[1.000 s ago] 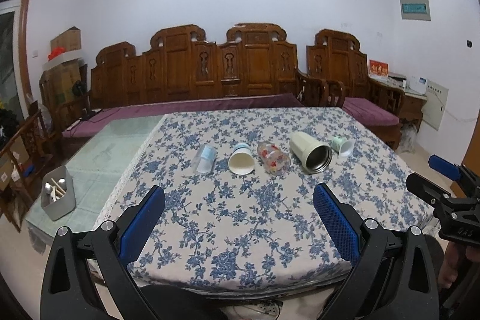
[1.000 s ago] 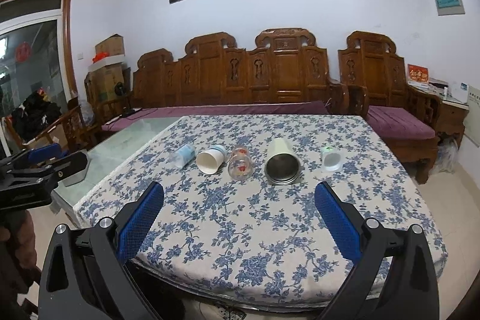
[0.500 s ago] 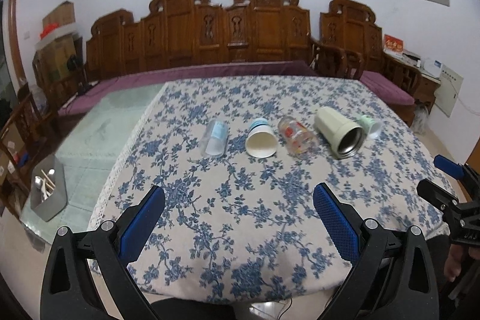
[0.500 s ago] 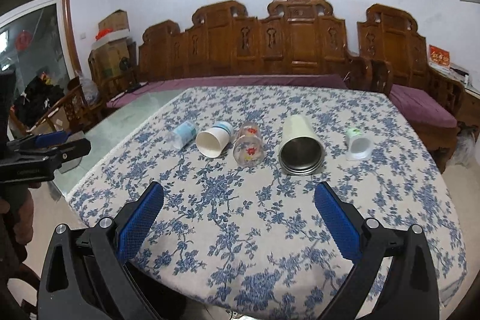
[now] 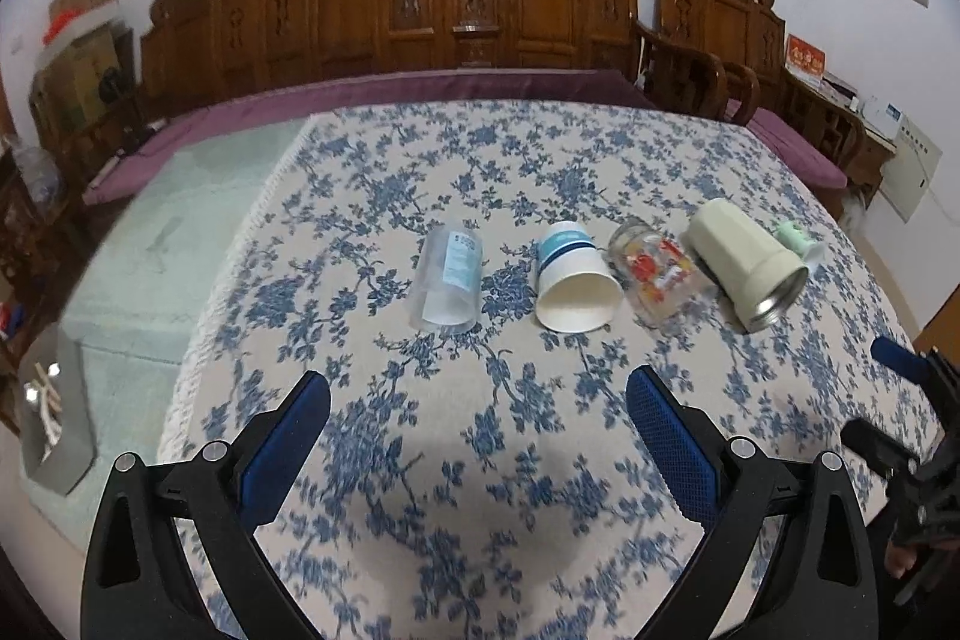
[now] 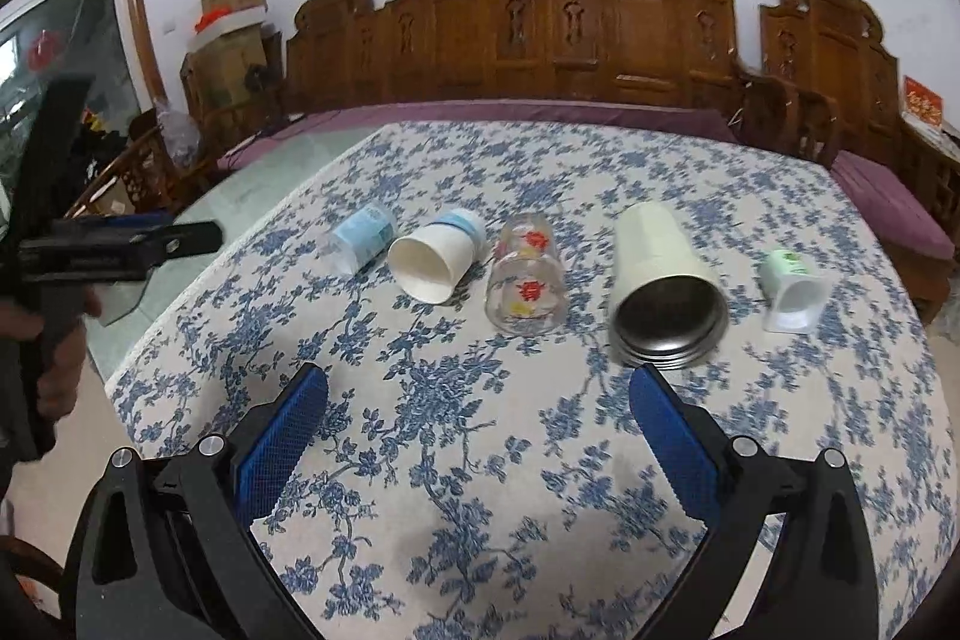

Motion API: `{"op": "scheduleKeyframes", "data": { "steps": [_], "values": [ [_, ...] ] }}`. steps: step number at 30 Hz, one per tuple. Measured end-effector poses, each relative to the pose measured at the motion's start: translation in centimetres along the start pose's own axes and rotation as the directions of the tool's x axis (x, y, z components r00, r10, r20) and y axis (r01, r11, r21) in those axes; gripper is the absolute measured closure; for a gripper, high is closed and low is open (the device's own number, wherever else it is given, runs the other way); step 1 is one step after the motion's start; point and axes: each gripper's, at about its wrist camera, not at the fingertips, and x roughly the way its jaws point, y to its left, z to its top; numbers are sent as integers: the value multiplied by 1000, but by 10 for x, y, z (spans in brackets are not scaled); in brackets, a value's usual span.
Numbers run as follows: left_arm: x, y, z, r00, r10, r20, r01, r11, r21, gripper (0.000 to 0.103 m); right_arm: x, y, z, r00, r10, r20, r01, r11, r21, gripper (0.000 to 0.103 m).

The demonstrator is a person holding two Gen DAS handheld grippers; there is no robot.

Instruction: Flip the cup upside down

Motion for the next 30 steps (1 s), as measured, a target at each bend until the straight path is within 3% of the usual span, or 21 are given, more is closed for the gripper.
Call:
{"op": "scheduleKeyframes", "data": {
  "steps": [3, 9, 15, 24, 28, 30],
  "values": [
    [24, 7, 11, 999, -14, -37, 15, 1000, 3, 8, 16, 2, 7, 999, 36, -31, -36, 999, 6, 2],
    [79, 18, 38, 992, -42, -118, 46, 998, 30, 21, 36, 10, 17, 997, 59, -55, -59, 998, -11, 2],
    [130, 22, 61, 973, -96, -212, 103, 995, 21, 30, 42, 6, 13, 995, 62, -73, -62, 998, 9, 2],
    [178, 25, 73, 948, -66, -311, 76, 997, 20, 39, 45, -6, 4, 994, 44, -98, -41, 999, 31, 2],
    [190, 27, 71, 939, -52, -341, 55, 998, 1, 50, 45, -11, 0, 994, 32, -107, -29, 999, 36, 2],
    [191, 26, 68, 938, -50, -343, 56, 998, 10, 50, 43, -14, -2, 994, 26, -108, -21, 999, 44, 2]
  ]
}}
